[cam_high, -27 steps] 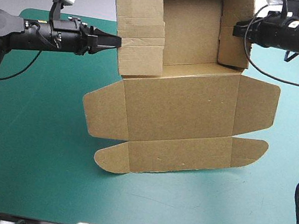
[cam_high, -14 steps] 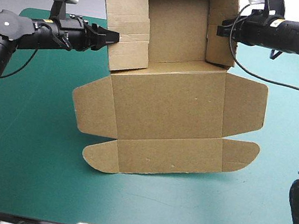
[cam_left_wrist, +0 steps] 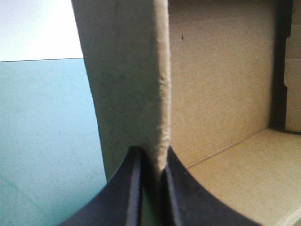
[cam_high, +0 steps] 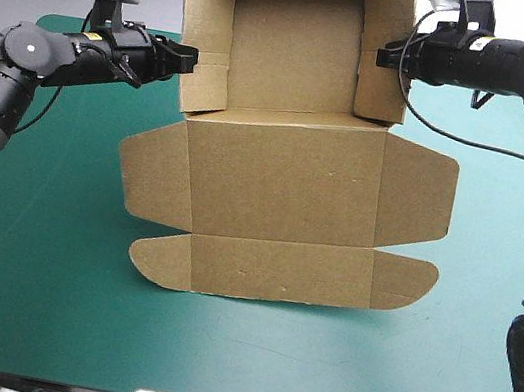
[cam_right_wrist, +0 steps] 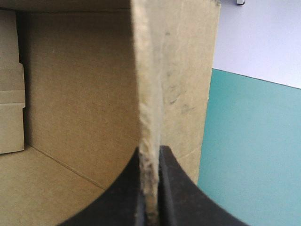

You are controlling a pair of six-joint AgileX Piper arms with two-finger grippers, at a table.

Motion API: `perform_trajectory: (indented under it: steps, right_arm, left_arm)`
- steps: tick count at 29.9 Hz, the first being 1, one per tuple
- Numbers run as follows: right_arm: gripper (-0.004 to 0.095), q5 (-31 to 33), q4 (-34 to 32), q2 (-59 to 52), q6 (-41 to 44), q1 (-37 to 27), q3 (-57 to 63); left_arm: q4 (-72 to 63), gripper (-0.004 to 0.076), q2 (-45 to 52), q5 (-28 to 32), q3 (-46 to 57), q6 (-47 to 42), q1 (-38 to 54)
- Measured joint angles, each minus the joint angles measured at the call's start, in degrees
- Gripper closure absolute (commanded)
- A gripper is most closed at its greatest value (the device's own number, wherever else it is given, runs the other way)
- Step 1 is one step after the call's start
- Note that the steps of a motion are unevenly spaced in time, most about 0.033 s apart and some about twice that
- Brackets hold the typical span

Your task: Fold the box

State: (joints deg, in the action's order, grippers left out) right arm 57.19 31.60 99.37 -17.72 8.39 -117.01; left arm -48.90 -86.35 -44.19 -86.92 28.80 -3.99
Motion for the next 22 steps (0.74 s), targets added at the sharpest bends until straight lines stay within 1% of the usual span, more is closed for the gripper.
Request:
perform_trajectory:
  steps: [2,4,6,8,10,11,13,16,22]
  right_arm:
    - [0.0909,1.16,-3.06,0.00,1.18,0.92,0.00]
    - [0.0909,2.68,-8.17,-0.06,2.86,2.52,0.00]
    - [0.0913,5.56,-15.49,-0.10,5.49,4.82,0.00]
    - [0.0913,8.66,-21.54,-0.10,8.48,6.89,0.00]
    - [0.0913,11.78,-25.37,-0.10,10.94,8.35,0.00]
    - [0.0913,12.79,-26.10,-0.10,11.62,8.67,0.00]
    - [0.0913,13.64,-26.30,-0.10,12.89,9.01,0.62]
    - [0.0913,13.83,-24.49,0.09,14.09,9.18,2.78]
    - [0.0913,13.51,-20.91,2.96,15.02,9.48,8.57]
  left_arm:
    - [0.92,0.0734,0.00,0.07,0.07,-0.59,-0.63]
    - [3.02,0.0734,0.00,0.55,0.06,-1.00,-1.99]
    - [7.33,0.0734,0.00,1.10,0.06,-2.34,-4.31]
    - [13.47,0.0734,0.06,1.23,-0.14,-5.60,-7.42]
    - [22.69,0.0734,0.06,0.73,-0.28,-11.30,-11.05]
    - [27.76,0.0734,0.10,0.25,-0.28,-14.11,-12.49]
    - [37.42,0.0734,0.04,-1.43,-0.32,-22.51,-15.63]
    - [46.37,0.0734,-0.87,-5.08,-0.56,-30.26,-17.96]
    - [50.34,0.0734,-5.26,-11.95,-0.84,-34.09,-18.25]
